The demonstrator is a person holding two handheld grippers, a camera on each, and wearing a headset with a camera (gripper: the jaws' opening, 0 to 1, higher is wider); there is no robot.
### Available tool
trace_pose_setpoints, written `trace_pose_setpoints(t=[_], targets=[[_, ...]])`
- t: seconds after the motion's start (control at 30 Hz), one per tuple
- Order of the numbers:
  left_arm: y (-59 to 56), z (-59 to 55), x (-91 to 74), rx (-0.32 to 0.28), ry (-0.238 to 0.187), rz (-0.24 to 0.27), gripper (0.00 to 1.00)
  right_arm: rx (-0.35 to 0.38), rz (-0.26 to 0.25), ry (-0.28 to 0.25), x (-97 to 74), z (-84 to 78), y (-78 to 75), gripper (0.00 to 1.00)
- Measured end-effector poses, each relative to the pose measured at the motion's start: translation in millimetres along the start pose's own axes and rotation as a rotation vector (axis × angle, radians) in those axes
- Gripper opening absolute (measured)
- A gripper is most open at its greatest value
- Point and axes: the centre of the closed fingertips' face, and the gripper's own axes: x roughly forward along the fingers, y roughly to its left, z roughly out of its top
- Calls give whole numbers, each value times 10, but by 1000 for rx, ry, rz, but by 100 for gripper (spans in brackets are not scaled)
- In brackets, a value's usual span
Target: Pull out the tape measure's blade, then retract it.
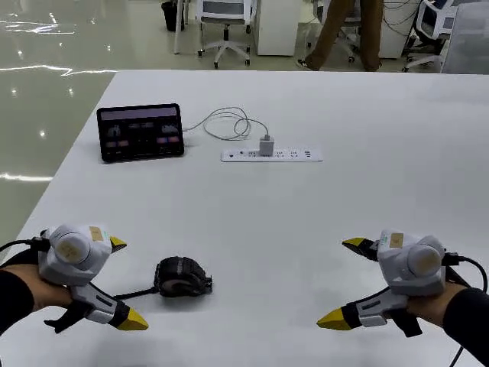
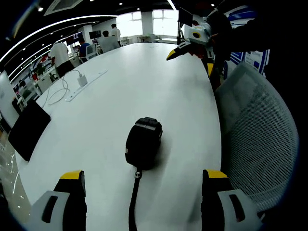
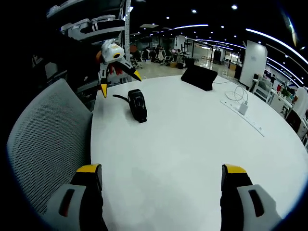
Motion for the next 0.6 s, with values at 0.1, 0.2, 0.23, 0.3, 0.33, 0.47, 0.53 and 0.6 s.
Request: trace_pose_setpoints(t=[0.1, 0.2, 0.23, 0.3, 0.33, 0.47, 0.53, 0.6], targets=[[30, 41, 57, 22, 24, -7, 97, -6, 21, 16, 94, -1, 2, 100], [41, 67, 114, 25, 51, -26, 97, -11, 42, 32, 187, 6, 12, 100], [37, 87, 132, 28, 54, -36, 97, -13, 52, 38, 220, 13, 24, 100], [35, 105, 162, 34, 62, -51, 97, -20, 65, 43, 263, 41, 41, 100], [32, 116, 182, 44, 69, -58, 97, -28, 70, 45, 295, 69, 49, 100], [82, 152, 238, 81, 83, -71, 97, -51, 95, 39, 387, 190, 99, 100], [103, 173, 270, 93, 90, -80, 97, -62, 110, 39, 442, 237, 124, 100], [108, 198, 299, 109, 92, -84, 97, -73, 119, 40, 488, 276, 138, 99]])
